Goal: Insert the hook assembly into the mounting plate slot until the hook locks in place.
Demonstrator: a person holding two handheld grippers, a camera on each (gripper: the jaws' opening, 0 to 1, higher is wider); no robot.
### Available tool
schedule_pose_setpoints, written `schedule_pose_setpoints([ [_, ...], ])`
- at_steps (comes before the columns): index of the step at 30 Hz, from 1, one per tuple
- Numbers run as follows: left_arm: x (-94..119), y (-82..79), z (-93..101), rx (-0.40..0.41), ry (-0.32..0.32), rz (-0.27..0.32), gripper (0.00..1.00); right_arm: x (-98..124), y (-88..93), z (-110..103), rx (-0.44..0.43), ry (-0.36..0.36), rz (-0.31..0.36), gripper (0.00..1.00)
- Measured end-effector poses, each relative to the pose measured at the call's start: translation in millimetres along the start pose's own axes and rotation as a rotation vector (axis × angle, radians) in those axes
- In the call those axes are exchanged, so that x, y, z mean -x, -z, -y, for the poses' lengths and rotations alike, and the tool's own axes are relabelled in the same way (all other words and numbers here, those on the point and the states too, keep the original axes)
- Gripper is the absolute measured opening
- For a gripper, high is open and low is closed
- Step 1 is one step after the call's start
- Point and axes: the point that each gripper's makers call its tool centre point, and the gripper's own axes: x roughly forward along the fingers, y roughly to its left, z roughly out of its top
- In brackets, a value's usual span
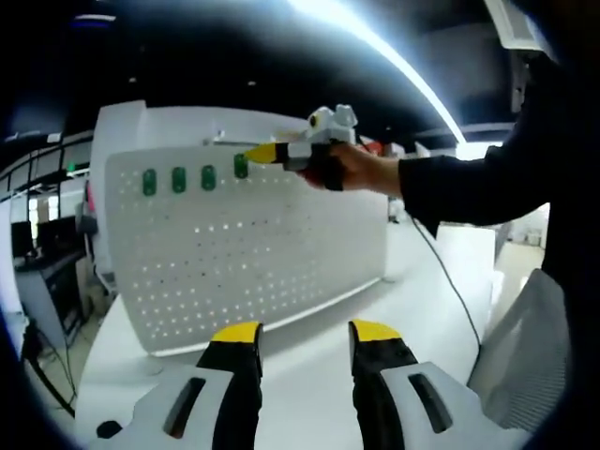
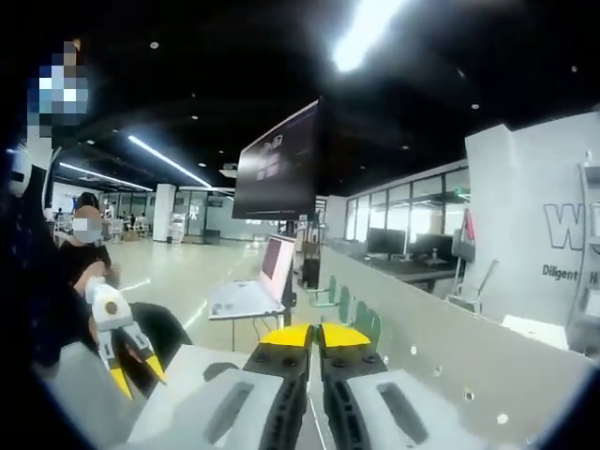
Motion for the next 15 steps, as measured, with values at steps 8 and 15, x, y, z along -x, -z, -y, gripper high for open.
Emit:
schedule_pose_setpoints([
  [8,0.7,-0.2,-0.9,0.007,-0.002,0.002,0.37,-1.3,4.9,8.0,0.003,0.01,-0.02,0.01],
  [15,-0.4,1.2,1.1,0.004,0.007,-0.005,0.37,-0.6,6.3,10.5,0.017,0.018,-0.021,0.01],
])
